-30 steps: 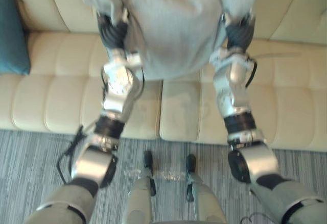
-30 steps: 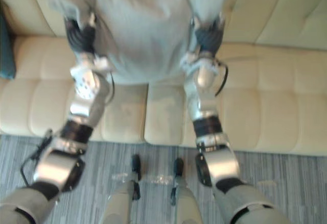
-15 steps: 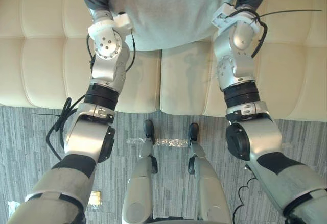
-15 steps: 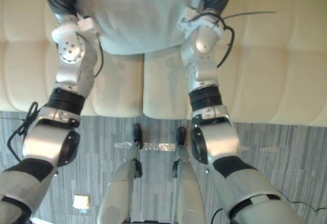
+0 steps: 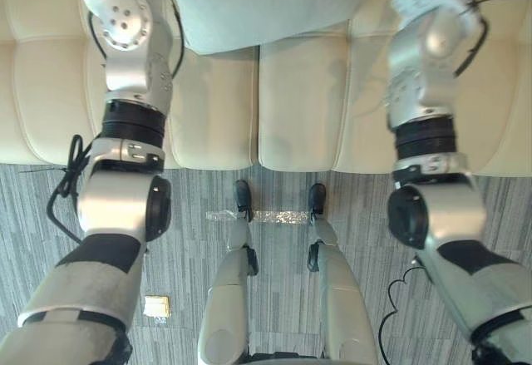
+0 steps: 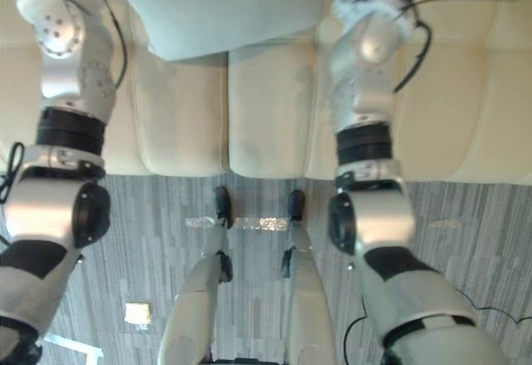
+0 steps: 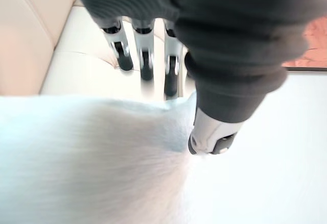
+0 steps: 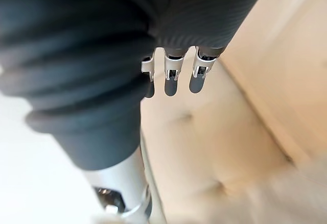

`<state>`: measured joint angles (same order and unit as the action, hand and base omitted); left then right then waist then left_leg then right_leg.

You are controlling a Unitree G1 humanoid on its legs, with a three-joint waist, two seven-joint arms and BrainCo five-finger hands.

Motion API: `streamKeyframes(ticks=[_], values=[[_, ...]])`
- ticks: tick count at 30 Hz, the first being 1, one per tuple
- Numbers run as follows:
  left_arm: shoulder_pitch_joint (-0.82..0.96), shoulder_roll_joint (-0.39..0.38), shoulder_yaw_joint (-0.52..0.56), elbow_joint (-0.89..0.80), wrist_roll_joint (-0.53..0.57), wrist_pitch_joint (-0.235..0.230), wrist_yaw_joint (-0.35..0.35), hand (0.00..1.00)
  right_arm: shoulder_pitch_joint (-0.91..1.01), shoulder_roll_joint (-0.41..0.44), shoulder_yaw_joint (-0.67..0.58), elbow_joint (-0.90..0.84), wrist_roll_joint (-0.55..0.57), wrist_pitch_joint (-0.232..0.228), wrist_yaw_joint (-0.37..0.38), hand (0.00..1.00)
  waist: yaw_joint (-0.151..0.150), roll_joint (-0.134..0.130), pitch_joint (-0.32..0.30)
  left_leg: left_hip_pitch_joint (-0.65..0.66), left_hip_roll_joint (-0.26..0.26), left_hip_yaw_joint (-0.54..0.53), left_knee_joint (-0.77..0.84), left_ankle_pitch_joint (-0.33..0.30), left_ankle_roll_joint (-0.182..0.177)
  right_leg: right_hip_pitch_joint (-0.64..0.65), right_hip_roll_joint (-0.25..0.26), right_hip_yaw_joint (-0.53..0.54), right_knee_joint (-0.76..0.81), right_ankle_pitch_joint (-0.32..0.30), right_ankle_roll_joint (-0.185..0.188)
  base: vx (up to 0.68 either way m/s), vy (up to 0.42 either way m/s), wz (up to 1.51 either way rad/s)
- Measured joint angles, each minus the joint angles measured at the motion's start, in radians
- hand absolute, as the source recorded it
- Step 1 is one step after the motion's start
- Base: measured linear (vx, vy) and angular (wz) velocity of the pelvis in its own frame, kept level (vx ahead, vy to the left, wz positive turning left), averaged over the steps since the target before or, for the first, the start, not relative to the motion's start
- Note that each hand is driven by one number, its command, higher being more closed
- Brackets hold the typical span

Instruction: Pick up cushions and gather them together orderly.

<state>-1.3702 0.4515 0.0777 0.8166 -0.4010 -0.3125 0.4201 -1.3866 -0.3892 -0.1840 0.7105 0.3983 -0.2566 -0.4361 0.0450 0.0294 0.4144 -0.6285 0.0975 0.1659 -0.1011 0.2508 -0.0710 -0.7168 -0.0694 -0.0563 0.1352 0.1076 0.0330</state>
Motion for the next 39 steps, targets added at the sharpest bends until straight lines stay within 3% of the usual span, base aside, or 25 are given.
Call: streamKeyframes(ticks=[8, 14, 16, 21, 25, 27, 31, 35, 39], values=[[-0.021, 0.000, 0.019, 0.024, -0.113, 0.015, -0.063, 0.00, -0.070, -0.048, 0.184, 0.091, 0.110, 0.059, 0.109, 0.00, 0.005, 0.000, 0.000, -0.014, 0.013, -0.016, 0.000, 0.010, -0.011, 0.000, 0.004, -0.033, -0.001, -0.001, -0.001, 0.01, -0.001, 0.06], [-0.021, -0.001, 0.011, 0.023, -0.132, 0.015, -0.072, 0.00, -0.069, -0.060, 0.237, 0.094, 0.111, 0.088, 0.121, 0.00, 0.016, 0.000, 0.000, -0.022, 0.015, -0.043, 0.000, 0.026, -0.016, 0.000, 0.002, -0.066, 0.018, -0.008, -0.010, 0.00, 0.018, 0.15], [0.073, -0.002, -0.017, -0.083, -0.129, 0.013, -0.072, 0.00, -0.015, -0.088, 0.235, 0.041, 0.109, 0.090, 0.119, 0.00, 0.015, 0.000, 0.000, -0.014, 0.011, -0.051, 0.000, 0.030, -0.016, 0.004, -0.004, -0.073, 0.044, -0.028, -0.010, 0.00, 0.031, 0.21], [0.597, -0.072, -0.025, -0.397, -0.053, -0.008, -0.074, 0.00, 0.487, -0.115, 0.135, -0.292, 0.052, 0.051, 0.139, 0.00, 0.014, -0.001, -0.004, 0.067, -0.006, -0.067, 0.000, 0.013, -0.021, 0.062, -0.022, -0.075, 0.114, -0.094, -0.006, 0.03, -0.009, 0.17], [0.984, -0.229, -0.043, -0.446, 0.009, 0.004, -0.139, 0.00, 0.914, 0.018, -0.037, -0.408, 0.032, 0.028, 0.197, 0.00, 0.011, -0.001, -0.004, 0.125, -0.007, -0.064, 0.000, -0.009, -0.011, 0.117, -0.021, -0.072, 0.119, -0.112, -0.002, 0.05, -0.033, -0.01], [1.121, -0.283, -0.079, -0.448, 0.029, 0.018, -0.189, 0.00, 1.088, 0.093, -0.049, -0.462, 0.012, 0.027, 0.229, 0.00, 0.009, -0.002, -0.007, 0.168, -0.005, -0.061, 0.000, -0.037, -0.013, 0.159, -0.020, -0.071, 0.119, -0.126, 0.000, 0.05, -0.044, -0.05], [1.377, -0.350, -0.120, -0.425, 0.089, 0.056, -0.306, 0.00, 1.387, 0.256, -0.047, -0.485, -0.083, 0.029, 0.305, 0.00, 0.011, -0.015, -0.084, 0.266, 0.009, -0.025, 0.021, -0.088, -0.013, 0.260, -0.012, -0.062, 0.101, -0.151, 0.005, 0.08, -0.064, -0.18], [1.501, -0.392, -0.094, -0.221, 0.168, 0.088, -0.358, 0.00, 1.551, 0.345, -0.038, -0.299, -0.117, 0.032, 0.354, 0.00, 0.012, -0.033, -0.219, 0.388, 0.017, 0.005, 0.066, -0.154, -0.022, 0.398, -0.002, -0.048, 0.076, -0.187, 0.010, 0.15, -0.041, -0.17], [1.517, -0.421, -0.029, 0.000, 0.264, 0.120, -0.361, 0.00, 1.580, 0.354, -0.048, -0.017, -0.167, 0.062, 0.373, 0.00, 0.006, -0.040, -0.306, 0.487, 0.020, 0.016, 0.063, -0.190, -0.031, 0.508, 0.005, -0.041, 0.032, -0.201, 0.012, 0.14, -0.004, -0.08]])
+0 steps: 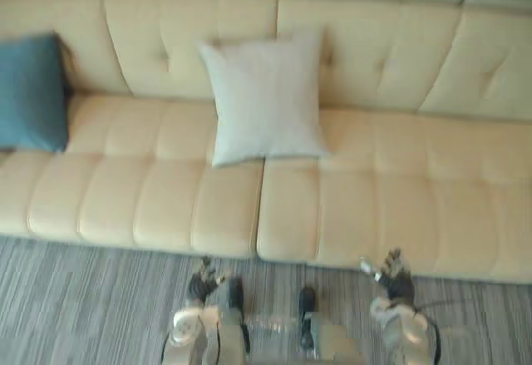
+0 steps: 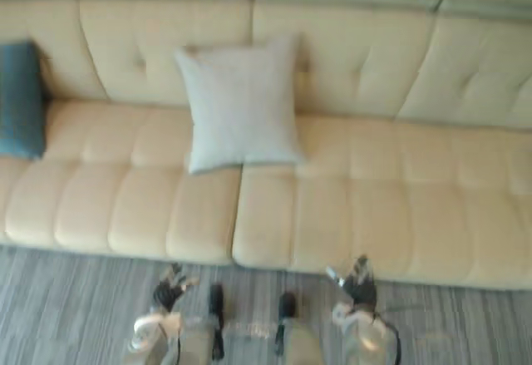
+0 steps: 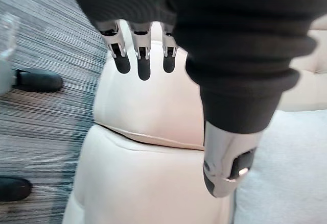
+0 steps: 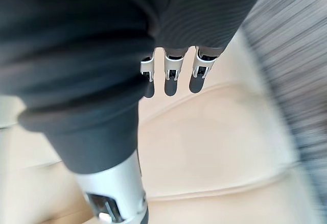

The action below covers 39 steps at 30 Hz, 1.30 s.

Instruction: Pick up cushions and gather them together orderly.

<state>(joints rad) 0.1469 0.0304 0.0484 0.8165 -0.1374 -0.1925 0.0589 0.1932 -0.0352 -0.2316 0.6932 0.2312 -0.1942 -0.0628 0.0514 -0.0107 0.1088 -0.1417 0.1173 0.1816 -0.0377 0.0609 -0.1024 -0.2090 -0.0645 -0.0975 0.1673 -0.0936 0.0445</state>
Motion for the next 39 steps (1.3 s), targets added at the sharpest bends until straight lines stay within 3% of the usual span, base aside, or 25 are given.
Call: streamKeyframes(ticks=[3, 9, 15, 17, 18, 19, 20, 21, 22, 23, 24, 25, 26, 27, 28, 29, 30, 31, 34, 35, 37, 38, 39], values=[[-0.018, -0.003, 0.054, 0.091, 0.037, 0.009, 0.005, 0.00, -0.006, 0.012, -0.049, 0.181, -0.034, 0.031, 0.006, 0.00, -0.004, 0.000, -0.034, 0.070, -0.005, 0.002, -0.045, 0.002, -0.003, 0.068, 0.002, 0.005, -0.045, 0.007, 0.007, 0.10, 0.023, -0.04], [-0.021, 0.017, 0.090, 0.168, 0.078, 0.032, 0.006, 0.00, -0.024, 0.025, -0.123, 0.280, -0.013, 0.067, 0.009, 0.00, -0.018, -0.003, -0.048, 0.162, -0.026, 0.019, -0.065, -0.008, 0.004, 0.161, -0.004, 0.037, -0.091, 0.030, 0.014, 0.09, 0.039, -0.12], [-0.046, 0.027, 0.089, 0.195, 0.098, 0.033, 0.017, 0.00, -0.100, 0.032, -0.109, 0.304, -0.017, 0.078, 0.005, 0.00, -0.014, -0.022, -0.029, 0.172, -0.037, 0.072, -0.056, -0.015, 0.017, 0.135, -0.015, 0.093, -0.067, 0.051, 0.030, -0.03, 0.038, -0.26], [-0.085, 0.035, 0.087, 0.192, 0.098, 0.034, 0.027, 0.00, -0.135, 0.038, -0.072, 0.299, -0.028, 0.079, 0.004, 0.00, -0.016, -0.047, -0.015, 0.085, -0.040, 0.087, 0.051, -0.061, 0.043, 0.071, -0.032, 0.094, -0.021, 0.063, 0.040, -0.19, 0.009, -0.12], [-0.101, 0.029, 0.087, 0.186, 0.099, 0.036, 0.029, 0.00, -0.138, 0.037, -0.069, 0.292, -0.036, 0.079, 0.003, 0.00, -0.012, -0.046, -0.012, 0.054, -0.025, 0.088, 0.087, -0.074, 0.059, 0.057, -0.027, 0.094, -0.031, 0.085, 0.053, -0.20, 0.002, -0.15], [-0.110, 0.010, 0.091, 0.161, 0.108, 0.035, 0.032, 0.00, -0.151, 0.037, -0.067, 0.271, -0.037, 0.084, 0.002, 0.00, 0.006, -0.022, 0.002, 0.005, 0.011, 0.095, 0.125, -0.082, 0.067, 0.024, -0.019, 0.053, 0.043, 0.068, 0.036, -0.12, 0.003, -0.14], [-0.110, 0.006, 0.090, 0.145, 0.116, 0.036, 0.034, 0.00, -0.157, 0.040, -0.059, 0.257, -0.037, 0.085, 0.002, 0.00, 0.003, -0.021, 0.009, -0.007, 0.020, 0.087, 0.143, -0.082, 0.067, -0.020, -0.037, -0.014, 0.274, -0.020, 0.007, -0.11, -0.011, 0.01], [-0.111, 0.004, 0.089, 0.143, 0.116, 0.038, 0.034, 0.00, -0.150, 0.040, -0.058, 0.260, -0.038, 0.086, 0.002, 0.00, 0.001, -0.017, 0.013, -0.007, 0.021, 0.079, 0.157, -0.082, 0.068, -0.013, -0.054, -0.038, 0.383, -0.062, 0.026, -0.06, -0.052, 0.17], [-0.109, 0.002, 0.090, 0.133, 0.116, 0.040, 0.034, 0.00, -0.143, 0.040, -0.058, 0.266, -0.038, 0.087, 0.002, 0.00, 0.005, -0.029, 0.006, -0.013, 0.019, 0.075, 0.171, -0.083, 0.070, 0.006, -0.072, -0.053, 0.464, -0.089, 0.040, -0.06, -0.098, 0.18], [-0.091, 0.007, 0.093, 0.123, 0.116, 0.043, 0.038, 0.00, -0.133, 0.039, -0.050, 0.266, -0.043, 0.087, 0.002, 0.00, 0.008, -0.058, -0.007, -0.037, 0.010, 0.072, 0.209, -0.079, 0.065, 0.042, -0.100, -0.058, 0.490, -0.114, 0.064, -0.09, -0.096, 0.10], [-0.094, 0.013, 0.109, 0.116, 0.115, 0.045, 0.038, 0.00, -0.138, 0.033, -0.047, 0.266, -0.049, 0.087, 0.001, 0.00, 0.009, -0.067, -0.009, -0.064, 0.005, 0.075, 0.241, -0.075, 0.059, 0.027, -0.093, -0.067, 0.475, -0.118, 0.078, -0.14, -0.039, 0.00], [-0.104, -0.007, 0.124, 0.116, 0.115, 0.048, 0.038, 0.00, -0.156, 0.026, -0.045, 0.262, -0.063, 0.086, -0.002, 0.00, 0.019, -0.056, -0.015, -0.096, 0.003, 0.075, 0.250, -0.076, 0.058, 0.018, -0.079, -0.084, 0.426, -0.115, 0.081, -0.12, 0.035, -0.10], [-0.093, -0.021, 0.126, 0.118, 0.115, 0.047, 0.039, 0.00, -0.157, 0.014, -0.043, 0.261, -0.068, 0.084, -0.010, 0.00, 0.030, -0.028, -0.029, -0.102, 0.014, 0.078, 0.222, -0.071, 0.067, 0.049, -0.051, -0.079, 0.363, -0.133, 0.091, -0.15, 0.021, -0.12], [-0.099, -0.024, 0.126, 0.113, 0.115, 0.043, 0.039, 0.00, -0.166, 0.007, -0.037, 0.260, -0.076, 0.084, -0.022, 0.00, 0.036, -0.047, -0.018, -0.112, 0.011, 0.112, 0.207, -0.031, 0.064, 0.057, -0.066, -0.059, 0.388, -0.193, 0.047, -0.15, -0.066, -0.07], [-0.110, -0.014, 0.126, 0.107, 0.113, 0.043, 0.045, 0.00, -0.185, 0.011, -0.024, 0.266, -0.077, 0.084, -0.025, 0.00, 0.042, -0.068, -0.015, -0.135, -0.001, 0.121, 0.213, -0.013, 0.060, 0.060, -0.071, -0.042, 0.337, -0.240, 0.025, -0.17, -0.131, -0.10], [-0.117, -0.012, 0.125, 0.109, 0.113, 0.044, 0.048, 0.00, -0.192, 0.013, -0.023, 0.266, -0.076, 0.084, -0.028, 0.00, 0.045, -0.071, -0.007, -0.141, 0.000, 0.124, 0.210, -0.006, 0.055, 0.067, -0.062, -0.040, 0.285, -0.255, 0.013, -0.26, -0.190, -0.28], [-0.126, -0.018, 0.121, 0.123, 0.112, 0.045, 0.053, 0.00, -0.219, 0.004, -0.022, 0.264, -0.076, 0.080, -0.030, 0.00, 0.057, -0.024, 0.012, -0.151, 0.027, 0.116, 0.210, 0.005, 0.039, 0.106, -0.022, -0.048, 0.189, -0.228, -0.013, -0.22, -0.123, -0.26], [-0.123, -0.030, 0.109, 0.131, 0.105, 0.046, 0.054, 0.00, -0.220, -0.002, -0.022, 0.262, -0.075, 0.076, -0.036, 0.00, 0.054, 0.005, 0.025, -0.142, 0.052, 0.107, 0.191, 0.023, 0.024, 0.133, 0.010, -0.057, 0.138, -0.191, -0.022, -0.28, -0.111, -0.16], [-0.114, -0.036, 0.088, 0.132, 0.095, 0.046, 0.066, 0.00, -0.196, -0.005, -0.023, 0.266, -0.075, 0.078, -0.042, 0.00, 0.046, 0.022, 0.025, -0.102, 0.056, 0.081, 0.120, 0.083, -0.008, 0.142, 0.021, -0.078, 0.127, -0.168, -0.043, -0.20, -0.048, 0.08], [-0.115, -0.035, 0.089, 0.131, 0.095, 0.045, 0.065, 0.00, -0.193, -0.005, -0.030, 0.266, -0.074, 0.078, -0.044, 0.00, 0.039, 0.019, 0.026, -0.113, 0.051, 0.050, 0.142, 0.073, -0.022, 0.137, 0.016, -0.089, 0.125, -0.162, -0.053, -0.19, -0.004, 0.12], [-0.120, -0.033, 0.090, 0.124, 0.094, 0.046, 0.065, 0.00, -0.189, -0.004, -0.040, 0.266, -0.074, 0.078, -0.050, 0.00, 0.026, 0.004, 0.034, -0.139, 0.028, -0.019, 0.311, -0.040, 0.012, 0.120, -0.007, -0.074, 0.125, -0.143, -0.047, -0.15, 0.079, -0.11], [-0.119, -0.034, 0.092, 0.126, 0.093, 0.046, 0.065, 0.00, -0.178, -0.008, -0.041, 0.265, -0.074, 0.078, -0.053, 0.00, 0.025, 0.002, 0.031, -0.135, 0.020, -0.057, 0.378, -0.110, 0.011, 0.103, -0.011, -0.046, 0.124, -0.131, -0.038, -0.10, 0.145, -0.38], [-0.118, -0.034, 0.092, 0.127, 0.093, 0.046, 0.066, 0.00, -0.178, -0.007, -0.041, 0.264, -0.074, 0.077, -0.054, 0.00, 0.027, 0.003, 0.031, -0.130, 0.018, -0.073, 0.396, -0.135, 0.008, 0.101, -0.011, -0.033, 0.123, -0.126, -0.033, -0.10, 0.224, -0.64]])
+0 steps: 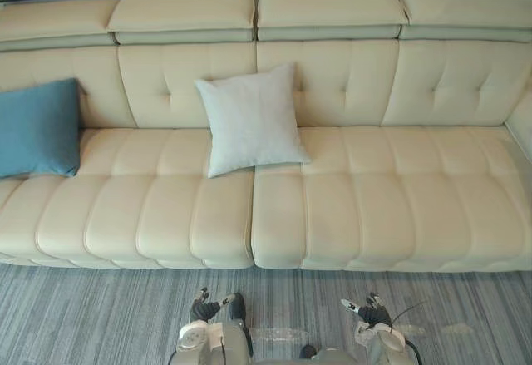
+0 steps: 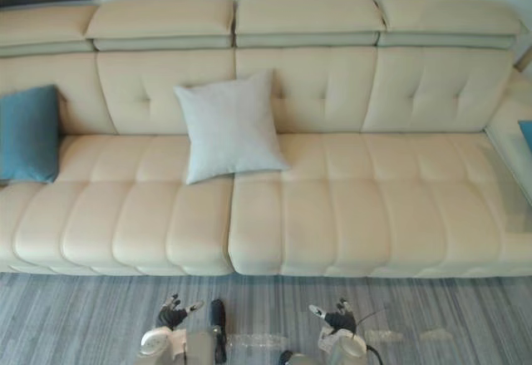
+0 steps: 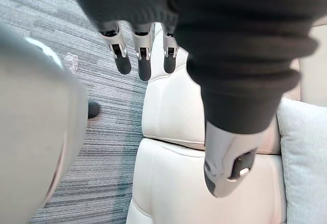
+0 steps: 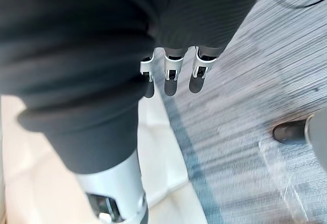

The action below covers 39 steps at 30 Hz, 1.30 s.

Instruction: Pick up cushions and gather them together orderly.

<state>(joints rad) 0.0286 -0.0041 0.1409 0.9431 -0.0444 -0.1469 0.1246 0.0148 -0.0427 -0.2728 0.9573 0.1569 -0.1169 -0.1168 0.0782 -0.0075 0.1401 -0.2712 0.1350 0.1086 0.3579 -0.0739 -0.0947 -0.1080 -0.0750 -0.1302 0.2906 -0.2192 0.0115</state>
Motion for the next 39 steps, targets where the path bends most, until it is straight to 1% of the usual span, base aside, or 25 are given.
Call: streamKeyframes(ticks=[2, 6, 9, 10, 11, 14, 15, 18, 21, 23, 24, 25, 26, 27, 28, 30, 31, 32, 33, 34, 35, 36, 37, 38, 39], values=[[0.000, -0.003, 0.000, 0.002, 0.000, 0.001, 0.000, 0.00, 0.004, 0.009, 0.001, 0.003, 0.000, 0.003, 0.000, 0.00, 0.002, 0.006, -0.002, 0.028, -0.026, -0.079, 0.005, -0.073, -0.010, -0.027, 0.007, 0.072, -0.004, 0.024, 0.029, -0.07, 0.228, -0.81], [0.005, 0.028, -0.002, 0.017, 0.000, 0.004, 0.000, 0.00, 0.026, 0.048, 0.001, 0.012, 0.002, 0.010, 0.007, 0.00, -0.012, -0.033, -0.022, 0.041, -0.065, -0.033, -0.021, -0.118, 0.008, -0.025, -0.009, 0.180, -0.117, 0.095, 0.062, -0.06, 0.190, -0.68], [0.006, 0.043, -0.002, 0.032, 0.001, 0.007, 0.001, 0.00, 0.025, 0.048, 0.001, 0.014, 0.008, 0.011, 0.010, 0.00, -0.017, -0.037, -0.019, 0.061, -0.083, 0.003, -0.025, -0.137, 0.033, -0.027, -0.007, 0.270, -0.167, 0.130, 0.049, -0.02, 0.205, -0.94], [0.010, 0.046, -0.002, 0.032, 0.001, 0.007, 0.001, 0.00, 0.025, 0.046, 0.001, 0.018, 0.011, 0.011, 0.010, 0.00, -0.019, -0.031, -0.015, 0.070, -0.078, 0.032, -0.025, -0.146, 0.035, -0.037, -0.008, 0.269, -0.167, 0.148, 0.029, 0.02, 0.160, -1.11], [0.023, 0.050, -0.002, 0.030, 0.001, 0.007, 0.001, 0.00, 0.011, 0.046, 0.004, 0.031, 0.011, 0.011, 0.010, 0.00, -0.018, -0.024, -0.015, 0.080, -0.050, 0.086, -0.026, -0.154, 0.037, -0.060, -0.011, 0.186, -0.149, 0.173, 0.007, 0.05, 0.069, -1.42], [0.041, 0.065, -0.009, 0.032, -0.017, 0.008, 0.005, 0.00, -0.034, 0.038, 0.038, 0.065, 0.011, 0.011, 0.009, 0.00, -0.022, -0.016, -0.014, 0.106, 0.017, 0.218, -0.010, -0.156, 0.033, -0.098, -0.067, -0.323, -0.065, 0.148, -0.054, 0.10, -0.035, -1.32], [0.041, 0.068, -0.013, 0.032, -0.017, 0.010, 0.004, 0.00, -0.040, 0.029, 0.038, 0.082, 0.008, 0.011, 0.009, 0.00, -0.026, -0.012, -0.013, 0.116, 0.041, 0.251, 0.005, -0.160, 0.027, -0.087, -0.072, -0.403, -0.066, 0.150, -0.057, 0.17, -0.067, -1.05], [0.022, 0.071, -0.013, 0.047, -0.016, 0.016, 0.004, 0.00, -0.053, 0.010, 0.038, 0.089, 0.002, 0.013, 0.009, 0.00, -0.025, 0.004, -0.003, 0.153, 0.072, 0.295, 0.008, -0.165, 0.019, -0.087, -0.053, -0.446, -0.060, 0.143, -0.068, 0.18, -0.122, -0.95], [0.006, 0.065, -0.014, 0.059, -0.015, 0.024, 0.003, 0.00, -0.063, -0.039, 0.036, 0.089, 0.001, 0.013, 0.007, 0.00, -0.024, 0.028, -0.002, 0.217, 0.099, 0.292, 0.013, -0.171, 0.007, -0.057, 0.017, -0.363, -0.098, 0.142, -0.072, 0.18, -0.149, -1.02], [0.002, 0.064, -0.014, 0.060, -0.007, 0.023, 0.003, 0.00, -0.056, -0.045, 0.027, 0.089, 0.001, 0.012, 0.007, 0.00, -0.025, 0.029, -0.003, 0.189, 0.153, 0.278, 0.148, -0.170, 0.005, -0.030, 0.058, -0.329, -0.137, 0.123, -0.074, 0.11, -0.150, -0.69], [0.002, 0.064, -0.015, 0.058, -0.006, 0.024, 0.002, 0.00, -0.042, -0.048, 0.027, 0.089, 0.001, 0.011, 0.006, 0.00, -0.031, 0.037, 0.001, 0.134, 0.191, 0.227, 0.297, -0.152, 0.007, -0.008, 0.082, -0.327, -0.156, 0.111, -0.087, 0.09, -0.160, -0.43], [0.007, 0.063, -0.020, 0.056, -0.006, 0.024, 0.002, 0.00, -0.016, -0.052, 0.031, 0.091, 0.004, 0.012, 0.004, 0.00, -0.029, 0.046, 0.008, 0.071, 0.228, 0.150, 0.469, -0.085, 0.098, 0.041, 0.123, -0.305, -0.181, 0.107, -0.095, 0.15, -0.180, -0.62], [0.021, 0.062, -0.017, 0.043, -0.018, 0.021, 0.000, 0.00, -0.004, -0.054, 0.042, 0.091, 0.013, 0.012, -0.001, 0.00, -0.022, 0.045, 0.015, 0.012, 0.223, 0.058, 0.597, 0.009, 0.145, 0.084, 0.148, -0.256, -0.208, 0.108, -0.117, 0.19, -0.114, -0.73], [0.021, 0.065, -0.019, 0.034, -0.020, 0.019, 0.003, 0.00, 0.004, -0.055, 0.041, 0.092, 0.020, 0.012, -0.004, 0.00, -0.014, 0.036, 0.018, -0.008, 0.196, 0.009, 0.636, -0.010, 0.115, 0.103, 0.151, -0.228, -0.214, 0.104, -0.130, 0.26, -0.038, -0.92], [0.023, 0.069, -0.023, 0.024, -0.019, 0.020, 0.004, 0.00, -0.001, -0.054, 0.034, 0.093, 0.025, 0.013, -0.011, 0.00, -0.010, 0.036, 0.020, -0.043, 0.127, -0.046, 0.637, -0.106, 0.069, 0.110, 0.147, -0.183, -0.215, 0.098, -0.137, 0.29, 0.017, -0.94], [0.018, 0.062, -0.025, 0.006, -0.027, 0.020, 0.003, 0.00, -0.026, -0.055, 0.001, 0.093, 0.041, 0.013, -0.015, 0.00, -0.009, 0.031, 0.032, -0.110, 0.020, -0.069, 0.532, -0.190, 0.063, 0.116, 0.144, -0.099, -0.228, 0.096, -0.141, 0.29, 0.031, -1.11], [0.015, 0.061, -0.028, 0.000, -0.028, 0.021, 0.003, 0.00, -0.031, -0.055, 0.001, 0.092, 0.041, 0.012, -0.016, 0.00, -0.005, 0.037, 0.036, -0.120, -0.010, -0.076, 0.473, -0.197, 0.061, 0.125, 0.142, -0.081, -0.230, 0.094, -0.141, 0.27, 0.056, -1.09], [0.012, 0.060, -0.042, -0.006, -0.028, 0.020, 0.004, 0.00, -0.038, -0.055, -0.007, 0.092, 0.041, 0.012, -0.019, 0.00, 0.003, 0.033, 0.047, -0.131, -0.072, -0.108, 0.305, -0.186, 0.046, 0.137, 0.134, -0.046, -0.238, 0.085, -0.136, 0.23, 0.063, -0.88], [0.009, 0.058, -0.048, -0.008, -0.027, 0.021, 0.003, 0.00, -0.042, -0.052, -0.021, 0.090, 0.041, 0.012, -0.020, 0.00, 0.008, 0.038, 0.050, -0.130, -0.108, -0.143, 0.170, -0.159, 0.025, 0.152, 0.131, -0.019, -0.243, 0.076, -0.130, 0.38, 0.132, -1.06], [0.010, 0.054, -0.052, -0.008, -0.027, 0.024, 0.001, 0.00, -0.042, -0.047, -0.040, 0.088, 0.041, 0.012, -0.021, 0.00, 0.015, 0.042, 0.050, -0.126, -0.136, -0.174, -0.017, -0.094, 0.008, 0.169, 0.131, 0.014, -0.244, 0.058, -0.118, 0.35, 0.132, -0.96], [0.011, 0.050, -0.052, -0.008, -0.030, 0.023, 0.000, 0.00, -0.040, -0.046, -0.041, 0.089, 0.040, 0.012, -0.024, 0.00, 0.021, 0.047, 0.050, -0.110, -0.141, -0.180, -0.114, -0.027, 0.009, 0.183, 0.134, 0.043, -0.242, 0.039, -0.107, 0.45, 0.164, -1.12], [0.015, 0.051, -0.051, -0.007, -0.035, 0.023, 0.000, 0.00, -0.033, -0.040, -0.040, 0.088, 0.040, 0.012, -0.025, 0.00, 0.034, 0.045, 0.042, -0.091, -0.141, -0.171, -0.129, 0.062, 0.027, 0.201, 0.132, 0.089, -0.228, 0.011, -0.085, 0.35, 0.104, -0.88], [0.017, 0.052, -0.051, -0.006, -0.036, 0.023, 0.000, 0.00, -0.033, -0.034, -0.039, 0.088, 0.040, 0.012, -0.025, 0.00, 0.035, 0.043, 0.035, -0.085, -0.149, -0.168, -0.117, 0.083, 0.053, 0.205, 0.124, 0.106, -0.215, -0.009, -0.076, 0.48, 0.117, -0.90], [0.020, 0.061, -0.051, -0.008, -0.037, 0.023, -0.006, 0.00, -0.029, -0.019, -0.039, 0.088, 0.039, 0.012, -0.022, 0.00, 0.033, 0.011, 0.025, -0.092, -0.163, -0.129, -0.070, 0.050, 0.081, 0.191, 0.096, 0.142, -0.156, -0.055, -0.057, 0.54, 0.096, -0.68], [0.019, 0.066, -0.050, -0.008, -0.036, 0.023, -0.009, 0.00, -0.033, -0.012, -0.040, 0.084, 0.038, 0.012, -0.021, 0.00, 0.034, -0.002, 0.021, -0.094, -0.165, -0.102, -0.045, 0.020, 0.084, 0.171, 0.083, 0.156, -0.099, -0.079, -0.040, 0.64, 0.109, -0.88]])
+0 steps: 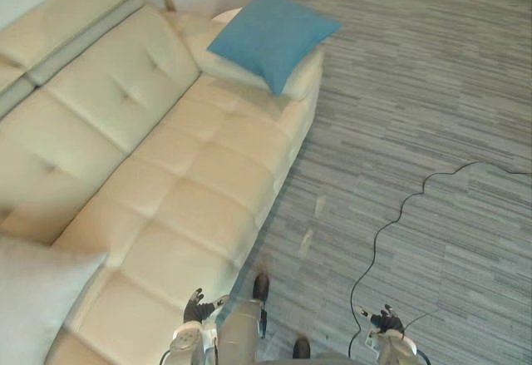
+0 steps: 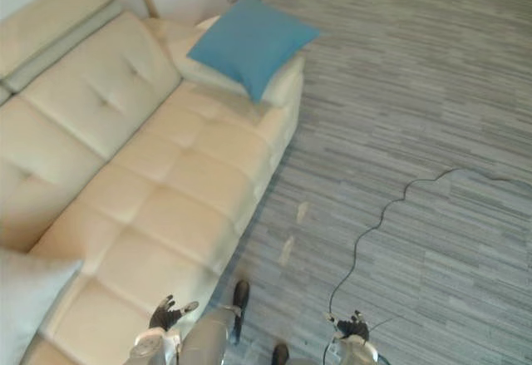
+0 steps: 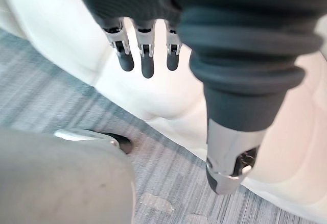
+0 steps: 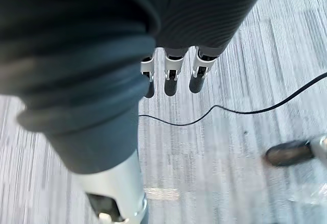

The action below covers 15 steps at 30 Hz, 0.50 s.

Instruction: Pick up cushions and gather them together orderly.

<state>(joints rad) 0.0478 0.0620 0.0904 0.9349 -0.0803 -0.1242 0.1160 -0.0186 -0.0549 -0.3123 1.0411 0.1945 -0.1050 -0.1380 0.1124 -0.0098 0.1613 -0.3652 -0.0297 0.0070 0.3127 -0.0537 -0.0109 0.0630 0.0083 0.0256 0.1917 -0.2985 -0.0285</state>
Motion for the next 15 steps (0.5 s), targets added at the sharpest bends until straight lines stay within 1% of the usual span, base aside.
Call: streamKeyframes(ticks=[1, 2, 3, 4, 5, 6, 7, 8, 9, 10, 11, 12, 13, 14, 15], values=[[-0.002, 0.004, 0.001, 0.001, 0.000, 0.001, -0.005, 0.00, -0.004, 0.007, -0.001, -0.003, -0.001, -0.003, 0.000, 0.00, 0.003, -0.007, 0.000, 0.023, 0.003, 0.049, 0.048, -0.036, 0.024, -0.036, -0.016, 0.018, 0.133, -0.027, 0.045, 0.53, 0.085, -0.71], [-0.002, 0.004, 0.002, 0.002, -0.001, 0.001, -0.005, 0.00, -0.002, 0.008, 0.000, -0.001, -0.001, -0.002, 0.001, 0.00, 0.003, -0.010, 0.000, 0.043, 0.004, 0.071, 0.060, -0.047, 0.037, -0.047, -0.024, 0.023, 0.194, -0.033, 0.077, 0.50, 0.089, -0.69], [0.002, 0.003, 0.001, 0.002, 0.001, 0.002, -0.006, 0.00, 0.000, 0.008, 0.001, 0.001, -0.001, -0.001, 0.002, 0.00, 0.000, -0.009, 0.000, 0.076, 0.006, 0.090, 0.072, -0.071, 0.052, -0.072, -0.035, 0.013, 0.286, -0.034, 0.177, 0.47, 0.092, -0.68], [0.012, 0.002, -0.003, 0.003, 0.001, 0.003, -0.007, 0.00, -0.002, 0.009, 0.003, 0.001, -0.005, -0.001, 0.003, 0.00, 0.000, 0.004, 0.002, 0.135, 0.020, 0.106, 0.079, -0.120, 0.058, -0.122, -0.056, -0.018, 0.463, -0.020, 0.278, 0.55, 0.098, -0.72], [0.011, 0.007, -0.015, 0.012, 0.000, 0.004, -0.006, 0.00, -0.006, 0.012, 0.003, 0.002, -0.017, 0.000, 0.005, 0.00, 0.000, 0.001, 0.005, 0.198, 0.022, 0.119, 0.063, -0.131, 0.062, -0.161, -0.081, -0.062, 0.568, -0.040, 0.228, 0.44, 0.065, -0.56], [0.011, 0.009, -0.023, 0.015, -0.001, 0.004, -0.005, 0.00, -0.009, 0.011, 0.004, 0.001, -0.023, 0.000, 0.005, 0.00, -0.001, 0.001, 0.005, 0.221, 0.025, 0.122, 0.050, -0.133, 0.064, -0.174, -0.093, -0.094, 0.586, -0.049, 0.201, 0.41, 0.020, -0.37], [0.011, 0.011, -0.040, 0.017, -0.002, 0.004, -0.005, 0.00, -0.006, 0.008, 0.008, 0.001, -0.030, -0.001, 0.005, 0.00, -0.003, 0.011, 0.009, 0.274, 0.048, 0.134, 0.022, -0.137, 0.066, -0.205, -0.119, -0.185, 0.576, -0.070, 0.135, 0.36, -0.028, -0.44], [0.011, 0.008, -0.041, 0.017, -0.003, 0.004, -0.004, 0.00, -0.019, 0.004, 0.017, 0.000, -0.038, -0.001, 0.008, 0.00, -0.002, 0.027, 0.016, 0.324, 0.084, 0.144, -0.011, -0.154, 0.048, -0.238, -0.124, -0.257, 0.531, -0.080, 0.105, 0.35, -0.037, -0.54], [0.013, 0.008, -0.040, 0.019, -0.004, 0.004, -0.003, 0.00, -0.030, 0.006, 0.023, 0.000, -0.039, -0.001, 0.009, 0.00, -0.001, 0.037, 0.023, 0.356, 0.105, 0.151, -0.029, -0.164, 0.032, -0.265, -0.130, -0.295, 0.488, -0.078, 0.097, 0.34, -0.066, -0.47], [0.013, 0.011, -0.040, 0.022, -0.004, 0.005, -0.002, 0.00, -0.033, 0.007, 0.029, -0.001, -0.039, -0.001, 0.010, 0.00, -0.003, 0.042, 0.026, 0.378, 0.116, 0.159, -0.046, -0.166, 0.029, -0.294, -0.138, -0.306, 0.426, -0.063, 0.095, 0.35, -0.103, -0.27], [0.013, 0.010, -0.043, 0.022, -0.003, 0.005, -0.002, 0.00, -0.030, 0.002, 0.034, -0.001, -0.039, -0.001, 0.010, 0.00, -0.004, 0.032, 0.023, 0.411, 0.130, 0.165, -0.066, -0.175, 0.014, -0.329, -0.144, -0.304, 0.341, -0.019, 0.094, 0.42, -0.176, -0.11], [0.013, 0.012, -0.048, 0.027, -0.002, 0.005, -0.001, 0.00, -0.023, 0.000, 0.036, -0.001, -0.040, -0.001, 0.010, 0.00, -0.007, 0.031, 0.022, 0.427, 0.137, 0.163, -0.066, -0.189, -0.009, -0.351, -0.145, -0.295, 0.290, 0.025, 0.095, 0.36, -0.190, 0.04], [0.015, 0.017, -0.048, 0.035, -0.003, 0.005, 0.000, 0.00, -0.012, 0.000, 0.039, -0.001, -0.040, 0.000, 0.010, 0.00, -0.010, 0.022, 0.019, 0.443, 0.136, 0.153, -0.064, -0.206, -0.035, -0.364, -0.149, -0.273, 0.239, 0.086, 0.089, 0.50, -0.320, 0.32], [0.019, 0.027, -0.044, 0.044, -0.001, 0.005, 0.004, 0.00, 0.014, 0.002, 0.041, 0.002, -0.040, 0.000, 0.010, 0.00, -0.021, 0.000, 0.006, 0.458, 0.131, 0.124, -0.047, -0.241, -0.065, -0.376, -0.152, -0.260, 0.227, 0.189, 0.002, 0.45, -0.304, 0.47], [0.016, 0.016, -0.039, 0.060, 0.000, 0.006, 0.008, 0.00, 0.020, -0.010, 0.041, 0.011, -0.040, 0.002, 0.010, 0.00, -0.033, 0.023, 0.002, 0.455, 0.160, 0.097, -0.013, -0.247, -0.075, -0.375, -0.138, -0.274, 0.268, 0.183, -0.005, 0.45, -0.316, 0.44]])
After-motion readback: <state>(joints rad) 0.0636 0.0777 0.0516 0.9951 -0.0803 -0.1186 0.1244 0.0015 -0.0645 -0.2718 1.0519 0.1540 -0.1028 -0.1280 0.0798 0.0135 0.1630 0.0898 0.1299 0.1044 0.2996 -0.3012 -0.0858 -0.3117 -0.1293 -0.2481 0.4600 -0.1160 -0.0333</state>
